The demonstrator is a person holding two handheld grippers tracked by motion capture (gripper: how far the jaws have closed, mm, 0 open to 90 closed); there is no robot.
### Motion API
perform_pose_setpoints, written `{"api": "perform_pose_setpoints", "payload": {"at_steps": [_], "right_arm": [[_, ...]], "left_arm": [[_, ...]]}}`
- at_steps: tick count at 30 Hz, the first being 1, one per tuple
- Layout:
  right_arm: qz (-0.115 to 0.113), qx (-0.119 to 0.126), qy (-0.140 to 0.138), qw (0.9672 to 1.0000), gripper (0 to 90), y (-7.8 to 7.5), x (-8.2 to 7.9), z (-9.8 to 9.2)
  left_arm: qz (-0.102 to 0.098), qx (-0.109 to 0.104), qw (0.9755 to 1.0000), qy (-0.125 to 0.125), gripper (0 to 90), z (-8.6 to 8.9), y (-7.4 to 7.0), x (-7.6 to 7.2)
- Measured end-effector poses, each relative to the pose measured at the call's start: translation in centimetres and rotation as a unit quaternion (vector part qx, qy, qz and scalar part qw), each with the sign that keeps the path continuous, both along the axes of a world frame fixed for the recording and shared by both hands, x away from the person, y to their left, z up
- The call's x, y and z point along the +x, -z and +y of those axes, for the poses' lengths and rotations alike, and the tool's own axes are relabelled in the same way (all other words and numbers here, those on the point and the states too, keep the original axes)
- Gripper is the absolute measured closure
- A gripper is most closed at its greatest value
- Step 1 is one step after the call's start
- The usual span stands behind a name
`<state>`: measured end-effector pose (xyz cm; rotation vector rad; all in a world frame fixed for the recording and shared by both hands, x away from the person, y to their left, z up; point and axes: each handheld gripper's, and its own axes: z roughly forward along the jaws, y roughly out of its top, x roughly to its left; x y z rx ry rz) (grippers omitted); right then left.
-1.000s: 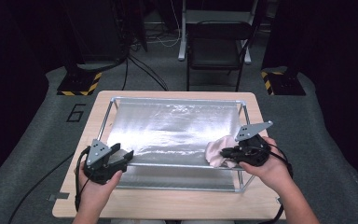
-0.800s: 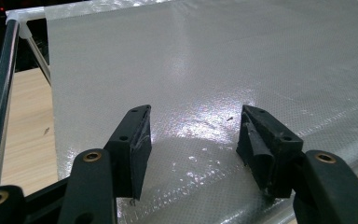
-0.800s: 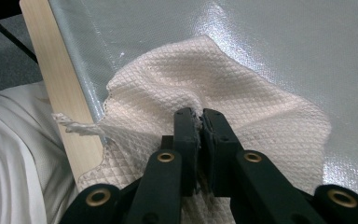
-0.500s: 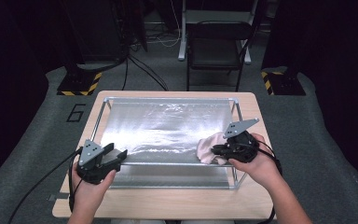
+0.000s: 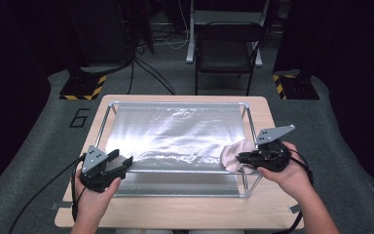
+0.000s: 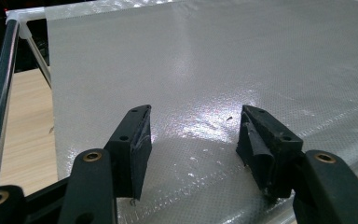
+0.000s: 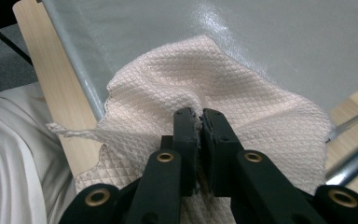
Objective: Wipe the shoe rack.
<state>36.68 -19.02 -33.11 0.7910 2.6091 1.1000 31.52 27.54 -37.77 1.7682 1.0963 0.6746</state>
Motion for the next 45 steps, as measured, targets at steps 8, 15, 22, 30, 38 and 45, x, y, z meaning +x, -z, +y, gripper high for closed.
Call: {"api": "perform_pose_setpoints", "payload": {"at_steps": [8,15,22,30,38,45], "right_arm": [[0.000,0.019,0.011,0.9998,84.6,0.3,-0.4,-0.1],[-0.017,0.018,-0.001,0.9997,84.7,0.4,-0.3,1.2],[-0.025,0.020,0.011,0.9994,85.0,0.2,-1.0,-0.2],[-0.026,0.044,0.037,0.9980,85.2,0.3,-1.7,-2.8],[-0.034,0.066,0.061,0.9954,85.3,-0.2,-2.3,-5.2],[-0.037,0.078,0.089,0.9923,86.1,0.1,-2.7,-7.5]], "left_arm": [[0.002,-0.002,1.0000,-0.004,43.8,-0.1,0.0,-0.1],[0.000,0.002,1.0000,-0.005,43.7,-0.3,-0.1,0.0],[0.002,-0.002,1.0000,-0.005,43.7,-0.2,0.0,0.0],[0.001,-0.002,1.0000,-0.004,43.8,-0.2,0.0,0.0],[0.001,-0.003,1.0000,-0.004,43.8,-0.2,0.0,0.0],[-0.003,-0.004,1.0000,-0.005,43.7,-0.2,0.1,0.0]]}}
